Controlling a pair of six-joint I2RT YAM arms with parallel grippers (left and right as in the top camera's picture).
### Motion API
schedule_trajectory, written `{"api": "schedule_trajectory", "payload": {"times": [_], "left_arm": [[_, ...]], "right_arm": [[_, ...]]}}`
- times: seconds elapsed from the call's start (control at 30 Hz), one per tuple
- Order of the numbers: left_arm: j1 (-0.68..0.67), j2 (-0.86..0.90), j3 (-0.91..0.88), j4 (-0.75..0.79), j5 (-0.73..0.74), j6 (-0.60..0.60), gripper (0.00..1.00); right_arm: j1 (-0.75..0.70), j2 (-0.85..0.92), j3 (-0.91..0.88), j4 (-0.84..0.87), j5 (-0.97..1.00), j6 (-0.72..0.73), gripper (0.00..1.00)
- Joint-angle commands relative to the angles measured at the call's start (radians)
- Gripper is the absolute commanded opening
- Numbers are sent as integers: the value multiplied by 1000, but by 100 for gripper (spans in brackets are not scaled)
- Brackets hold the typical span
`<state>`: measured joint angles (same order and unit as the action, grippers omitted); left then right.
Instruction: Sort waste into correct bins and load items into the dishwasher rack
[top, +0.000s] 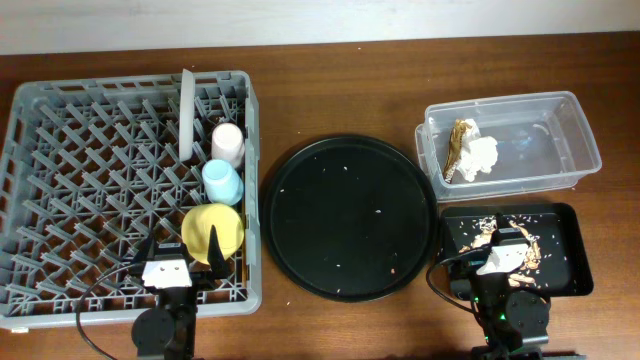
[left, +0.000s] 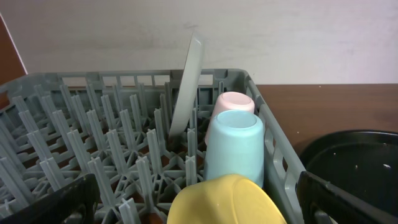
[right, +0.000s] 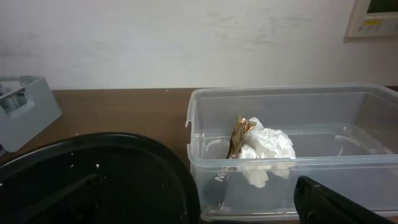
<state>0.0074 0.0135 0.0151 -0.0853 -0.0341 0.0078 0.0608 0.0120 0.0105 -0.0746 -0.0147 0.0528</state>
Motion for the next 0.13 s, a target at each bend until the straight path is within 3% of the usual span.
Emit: {"api": "schedule_trajectory", "payload": {"times": [0.0, 0.1], "left_arm": [[-3, -8, -3, -2, -12, 16, 99], [-3, -8, -3, -2, -12, 16, 100]], "right_arm": [[4, -8, -5, -5, 16, 8, 99], [4, -8, -5, -5, 16, 8, 99]]}}
